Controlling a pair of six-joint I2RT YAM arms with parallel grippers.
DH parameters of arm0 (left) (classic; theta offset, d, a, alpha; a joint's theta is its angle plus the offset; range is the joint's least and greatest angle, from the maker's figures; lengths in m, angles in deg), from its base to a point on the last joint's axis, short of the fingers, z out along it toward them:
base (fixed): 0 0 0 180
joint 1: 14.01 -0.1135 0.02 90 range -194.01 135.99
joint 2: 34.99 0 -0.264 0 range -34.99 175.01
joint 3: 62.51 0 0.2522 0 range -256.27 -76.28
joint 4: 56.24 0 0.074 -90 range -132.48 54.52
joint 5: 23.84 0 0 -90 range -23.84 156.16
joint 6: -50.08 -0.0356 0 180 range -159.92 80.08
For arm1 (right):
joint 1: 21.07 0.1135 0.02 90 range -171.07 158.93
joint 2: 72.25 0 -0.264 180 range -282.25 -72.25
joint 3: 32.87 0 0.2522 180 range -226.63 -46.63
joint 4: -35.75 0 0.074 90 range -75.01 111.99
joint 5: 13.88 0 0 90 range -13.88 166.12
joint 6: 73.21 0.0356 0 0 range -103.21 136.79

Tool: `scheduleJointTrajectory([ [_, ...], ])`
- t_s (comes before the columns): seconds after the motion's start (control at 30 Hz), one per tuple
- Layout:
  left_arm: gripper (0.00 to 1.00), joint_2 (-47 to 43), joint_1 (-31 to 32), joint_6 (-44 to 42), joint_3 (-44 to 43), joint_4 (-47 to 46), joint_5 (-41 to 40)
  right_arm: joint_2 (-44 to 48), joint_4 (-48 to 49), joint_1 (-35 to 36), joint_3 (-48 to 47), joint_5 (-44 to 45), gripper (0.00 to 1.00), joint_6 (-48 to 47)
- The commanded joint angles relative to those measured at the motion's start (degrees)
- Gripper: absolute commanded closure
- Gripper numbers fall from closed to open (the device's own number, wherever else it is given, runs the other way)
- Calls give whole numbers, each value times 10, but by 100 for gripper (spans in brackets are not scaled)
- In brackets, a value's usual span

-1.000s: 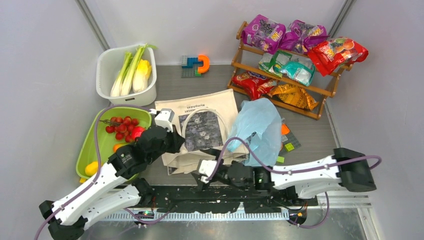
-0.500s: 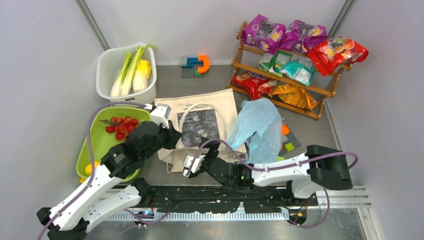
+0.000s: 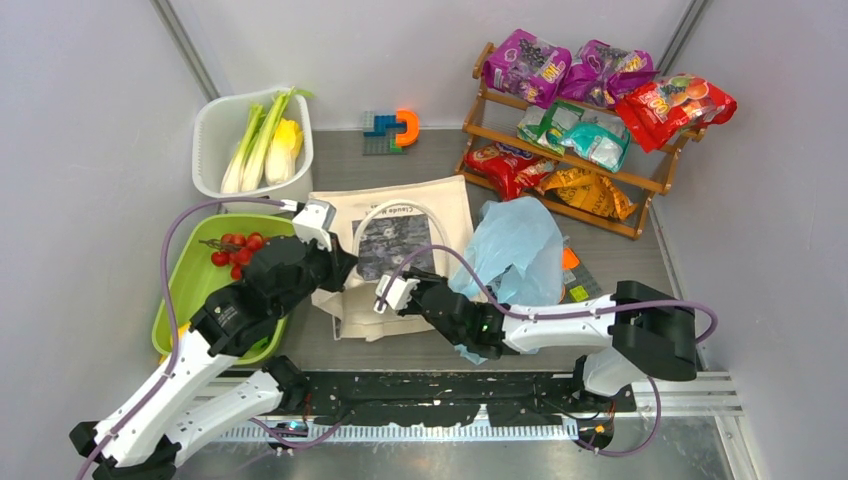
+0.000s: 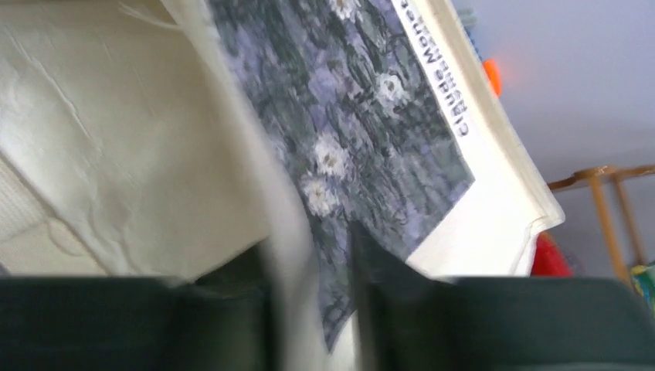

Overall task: Untie the knot of the grocery bags and take out the mixed food
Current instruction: Adjust the takeout bag at the center of the board.

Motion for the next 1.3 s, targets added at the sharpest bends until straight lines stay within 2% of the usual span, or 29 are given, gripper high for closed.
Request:
scheduleJointTrajectory([
  [0.0, 100, 4, -12, -21, -30, -26, -2, 11, -38, -9, -52, 25, 81, 19],
  [0.03, 100, 3, -13, -28, -33, -27, -6, 26, -50, -11, -61, 25, 92, 36],
  [0.07, 95, 2, -15, -41, -39, -29, -7, 42, -83, -18, -82, 21, 93, 48],
  [0.1, 82, 0, -15, -56, -47, -32, -6, 48, -107, -22, -95, 18, 94, 73],
  [0.2, 30, -25, -15, -111, -75, -52, 6, 63, -251, -48, -194, 1, 95, 128],
  [0.23, 23, -37, -15, -128, -81, -66, 10, 62, -283, -53, -238, -4, 95, 156],
  [0.33, 16, -82, -15, -188, -83, -119, 47, 47, -413, -78, -323, -6, 95, 220],
  [0.47, 20, -113, -15, -244, -73, -163, 177, 23, -495, -105, -411, -33, 95, 291],
  [0.6, 26, -66, -13, -182, -64, -173, 331, -1, -543, -122, -483, -47, 95, 352],
  [0.67, 28, -38, 0, -151, -53, -195, 367, -15, -566, -124, -520, -43, 95, 365],
  [0.9, 32, 26, 101, -132, -44, -257, 335, -47, -620, -135, -577, -35, 95, 388],
  [1.0, 39, 40, 109, -135, -18, -256, 324, -49, -626, -145, -584, -40, 95, 396],
  [1.1, 42, 26, 109, -154, 36, -251, 304, -45, -630, -156, -589, -50, 95, 404],
  [1.2, 41, 14, 109, -183, 86, -233, 240, -38, -631, -162, -595, -67, 95, 406],
  [1.27, 41, 23, 109, -200, 103, -222, 165, -34, -631, -162, -597, -84, 95, 410],
])
